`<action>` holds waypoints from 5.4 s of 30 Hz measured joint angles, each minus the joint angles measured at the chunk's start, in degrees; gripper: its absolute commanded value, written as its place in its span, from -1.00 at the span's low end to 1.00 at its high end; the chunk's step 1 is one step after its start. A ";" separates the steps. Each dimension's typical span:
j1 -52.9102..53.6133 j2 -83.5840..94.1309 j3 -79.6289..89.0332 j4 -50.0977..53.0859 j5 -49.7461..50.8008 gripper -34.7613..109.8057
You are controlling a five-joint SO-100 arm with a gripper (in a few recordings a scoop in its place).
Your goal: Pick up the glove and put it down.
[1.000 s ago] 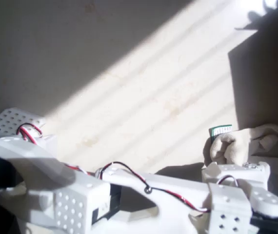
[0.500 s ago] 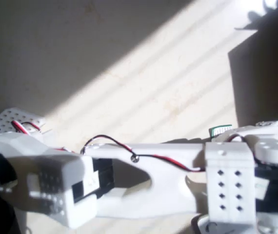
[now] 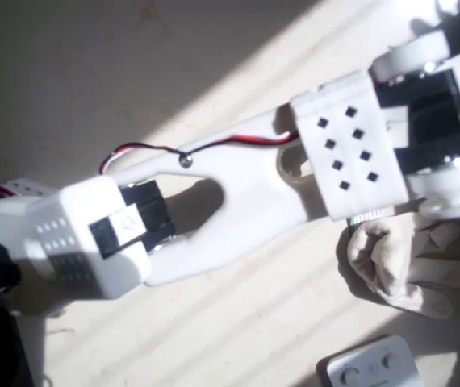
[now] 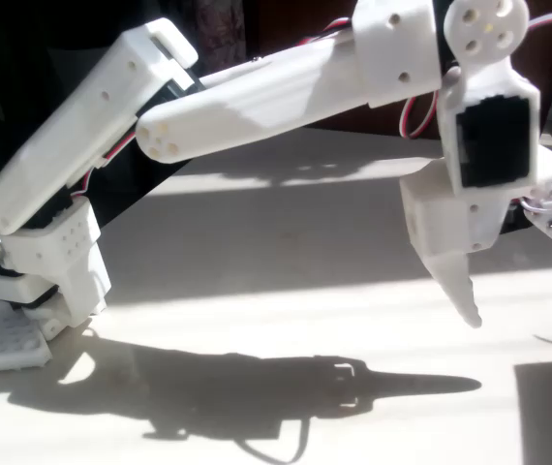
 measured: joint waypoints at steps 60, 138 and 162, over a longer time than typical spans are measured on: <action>2.11 18.98 13.36 -2.37 0.18 -0.52; 5.54 147.30 153.63 -29.27 0.18 -0.52; 5.54 147.48 153.90 -29.27 0.18 -0.52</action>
